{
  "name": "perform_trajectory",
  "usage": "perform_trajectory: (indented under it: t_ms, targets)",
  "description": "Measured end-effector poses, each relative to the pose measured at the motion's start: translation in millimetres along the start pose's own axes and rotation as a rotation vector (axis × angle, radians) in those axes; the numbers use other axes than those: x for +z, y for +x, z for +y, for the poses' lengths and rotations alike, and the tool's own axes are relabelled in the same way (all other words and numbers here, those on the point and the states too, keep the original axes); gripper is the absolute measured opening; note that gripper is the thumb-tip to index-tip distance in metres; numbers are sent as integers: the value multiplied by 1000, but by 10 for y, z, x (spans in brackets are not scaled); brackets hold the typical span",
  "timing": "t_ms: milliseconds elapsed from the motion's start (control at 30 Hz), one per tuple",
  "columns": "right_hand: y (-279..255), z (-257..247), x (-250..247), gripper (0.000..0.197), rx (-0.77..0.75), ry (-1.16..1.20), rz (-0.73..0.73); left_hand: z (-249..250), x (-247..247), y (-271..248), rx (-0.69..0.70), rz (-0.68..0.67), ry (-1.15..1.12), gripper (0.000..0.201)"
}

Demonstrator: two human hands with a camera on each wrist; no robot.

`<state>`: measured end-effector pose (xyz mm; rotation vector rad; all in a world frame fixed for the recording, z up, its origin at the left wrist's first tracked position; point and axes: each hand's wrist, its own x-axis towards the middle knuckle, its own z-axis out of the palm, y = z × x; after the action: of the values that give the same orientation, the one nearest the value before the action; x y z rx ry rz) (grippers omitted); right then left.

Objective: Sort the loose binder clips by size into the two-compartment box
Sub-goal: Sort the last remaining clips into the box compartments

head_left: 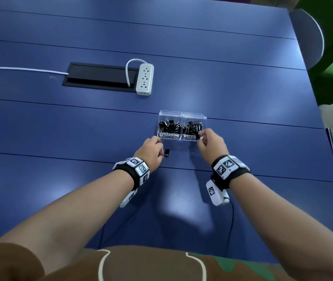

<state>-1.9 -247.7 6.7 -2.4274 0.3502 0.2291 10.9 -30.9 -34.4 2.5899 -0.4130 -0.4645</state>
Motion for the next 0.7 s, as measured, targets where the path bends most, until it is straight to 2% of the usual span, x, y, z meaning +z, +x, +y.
perform_trajectory:
  t_ms: [100, 167, 267, 367, 433, 500, 600, 700]
  targets:
    - [242, -87, -118, 15, -49, -34, 42, 38, -4, 26, 10, -72, 49, 0]
    - [315, -143, -124, 16, -94, -66, 62, 39, 13, 35, -19, -67, 26, 4]
    - [248, -262, -4, 21, -259, -122, 116, 36, 25, 28, -48, -38, -43, 6]
    - [101, -347, 286, 20, -365, -114, -41, 18, 2, 12, -79, -40, -105, 7]
    - [24, -344, 487, 27, -334, -133, -224, -9, -25, -6, -108, -21, -166, 6]
    - [-23, -305, 627, 35, -297, -207, -346, -24, -65, -35, -154, 2, -231, 7]
    - [-75, -247, 701, 32, -292, -221, -339, -29, -128, -55, -176, 54, -266, 10]
    - [-141, -159, 705, 29, -285, -197, -287, 82, -196, -7, -82, 114, -284, 17]
